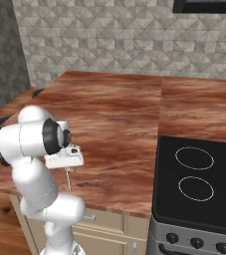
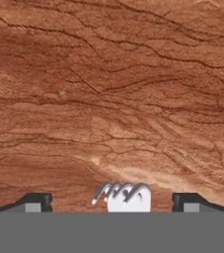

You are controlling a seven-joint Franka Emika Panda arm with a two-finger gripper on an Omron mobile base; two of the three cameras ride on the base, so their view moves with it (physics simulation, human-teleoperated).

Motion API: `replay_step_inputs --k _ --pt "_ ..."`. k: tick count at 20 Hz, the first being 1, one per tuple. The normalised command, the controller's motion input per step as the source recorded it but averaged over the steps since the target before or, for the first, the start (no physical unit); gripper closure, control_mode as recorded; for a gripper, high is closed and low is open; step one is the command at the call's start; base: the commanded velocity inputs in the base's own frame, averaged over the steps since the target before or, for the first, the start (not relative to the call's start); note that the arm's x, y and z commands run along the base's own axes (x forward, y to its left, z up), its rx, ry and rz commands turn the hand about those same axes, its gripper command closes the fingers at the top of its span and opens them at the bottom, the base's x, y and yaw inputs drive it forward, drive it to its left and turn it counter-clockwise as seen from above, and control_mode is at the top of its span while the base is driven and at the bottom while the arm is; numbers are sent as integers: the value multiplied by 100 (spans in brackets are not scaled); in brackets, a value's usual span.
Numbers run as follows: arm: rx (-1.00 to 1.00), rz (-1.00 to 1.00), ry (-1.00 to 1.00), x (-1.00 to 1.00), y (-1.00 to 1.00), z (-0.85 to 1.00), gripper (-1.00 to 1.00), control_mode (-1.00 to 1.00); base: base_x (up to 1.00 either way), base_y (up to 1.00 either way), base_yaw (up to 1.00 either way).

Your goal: Organize the utensils by type. Pick up the wooden spoons from the counter and place them in the open cabinet. Then pick up the metallic utensils from the counter and place them in the open drawer.

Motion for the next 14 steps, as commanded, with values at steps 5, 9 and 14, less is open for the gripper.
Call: replay_step_inputs --k 5,9,14 --pt "0 -1 -20 -48 -8 -30 -100 -100 0 0 0" --pt "0 -7 -17 -27 -15 -21 -100 -100 0 0 0" --pt "0 -13 1 -2 -18 -7 -100 -100 0 0 0"
